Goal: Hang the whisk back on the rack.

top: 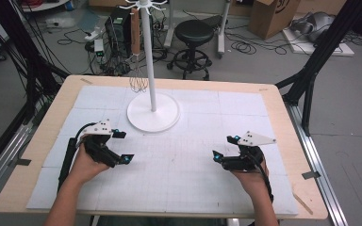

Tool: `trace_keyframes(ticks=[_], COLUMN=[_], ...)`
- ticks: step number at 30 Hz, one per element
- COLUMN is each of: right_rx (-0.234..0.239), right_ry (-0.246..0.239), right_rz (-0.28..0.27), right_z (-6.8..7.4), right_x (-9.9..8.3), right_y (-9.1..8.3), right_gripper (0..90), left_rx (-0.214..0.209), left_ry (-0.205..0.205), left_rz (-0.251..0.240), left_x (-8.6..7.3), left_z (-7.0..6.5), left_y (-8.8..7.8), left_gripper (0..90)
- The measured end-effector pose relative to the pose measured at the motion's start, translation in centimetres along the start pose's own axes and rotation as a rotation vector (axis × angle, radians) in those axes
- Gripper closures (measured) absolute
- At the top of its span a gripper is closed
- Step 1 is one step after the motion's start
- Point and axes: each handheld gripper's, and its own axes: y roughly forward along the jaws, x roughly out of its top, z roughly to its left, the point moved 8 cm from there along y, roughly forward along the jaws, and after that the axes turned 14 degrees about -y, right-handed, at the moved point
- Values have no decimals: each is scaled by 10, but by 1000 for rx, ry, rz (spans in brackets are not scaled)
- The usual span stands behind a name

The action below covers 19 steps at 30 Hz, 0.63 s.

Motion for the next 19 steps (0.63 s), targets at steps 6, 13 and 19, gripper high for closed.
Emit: trace_keyframes(ticks=[6, 13, 19], right_rx=[9, 10, 6], right_ry=[-4, -2, -8], right_rz=[3, 7, 7], right_z=[2, 3, 2], right_x=[0, 0, 0], right_y=[2, 3, 2], right_gripper=[192, 192, 192], left_rx=[3, -14, -7], left_ry=[4, -14, -20], left_rz=[11, 2, 8], left_x=[-2, -1, -2], left_z=[0, -1, 0], left_y=[0, 0, 0], left_gripper=[16, 16, 16])
